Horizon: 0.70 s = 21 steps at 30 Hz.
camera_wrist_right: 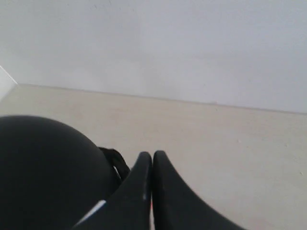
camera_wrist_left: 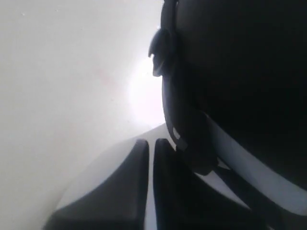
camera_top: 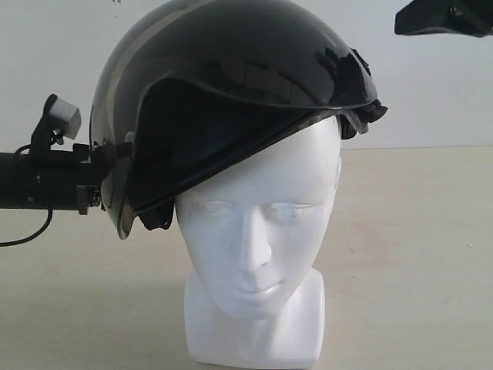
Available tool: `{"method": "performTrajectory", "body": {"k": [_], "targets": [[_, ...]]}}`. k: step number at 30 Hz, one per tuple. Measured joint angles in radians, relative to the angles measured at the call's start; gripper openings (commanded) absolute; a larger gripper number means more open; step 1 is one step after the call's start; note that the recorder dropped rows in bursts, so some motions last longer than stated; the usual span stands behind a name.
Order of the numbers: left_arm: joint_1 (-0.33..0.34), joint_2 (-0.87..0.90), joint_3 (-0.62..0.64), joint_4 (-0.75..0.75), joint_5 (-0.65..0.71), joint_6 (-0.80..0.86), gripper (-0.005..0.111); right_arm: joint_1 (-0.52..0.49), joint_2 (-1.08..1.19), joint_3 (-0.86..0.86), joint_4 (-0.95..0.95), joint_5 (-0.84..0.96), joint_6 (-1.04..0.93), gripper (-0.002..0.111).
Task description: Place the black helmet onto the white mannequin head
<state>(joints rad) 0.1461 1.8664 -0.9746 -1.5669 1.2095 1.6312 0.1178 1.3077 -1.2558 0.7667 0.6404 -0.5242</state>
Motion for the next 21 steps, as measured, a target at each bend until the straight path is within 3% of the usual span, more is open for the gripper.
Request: {"method": "performTrajectory", "body": {"k": [4,14,21], "targets": [[-0.014,0.009,0.000,-0.031,0.002,0.004,0.004,0.018,0.011,0.000,0.204,-0.012,-0.135,0.000],[-0.014,0.009,0.000,-0.059,0.003,-0.007,0.004,0.147,0.059,0.000,0.265,-0.136,-0.213,0.000],[-0.014,0.009,0.000,-0.064,0.003,-0.013,0.004,0.159,0.075,0.000,0.261,-0.129,-0.219,0.000]]}}
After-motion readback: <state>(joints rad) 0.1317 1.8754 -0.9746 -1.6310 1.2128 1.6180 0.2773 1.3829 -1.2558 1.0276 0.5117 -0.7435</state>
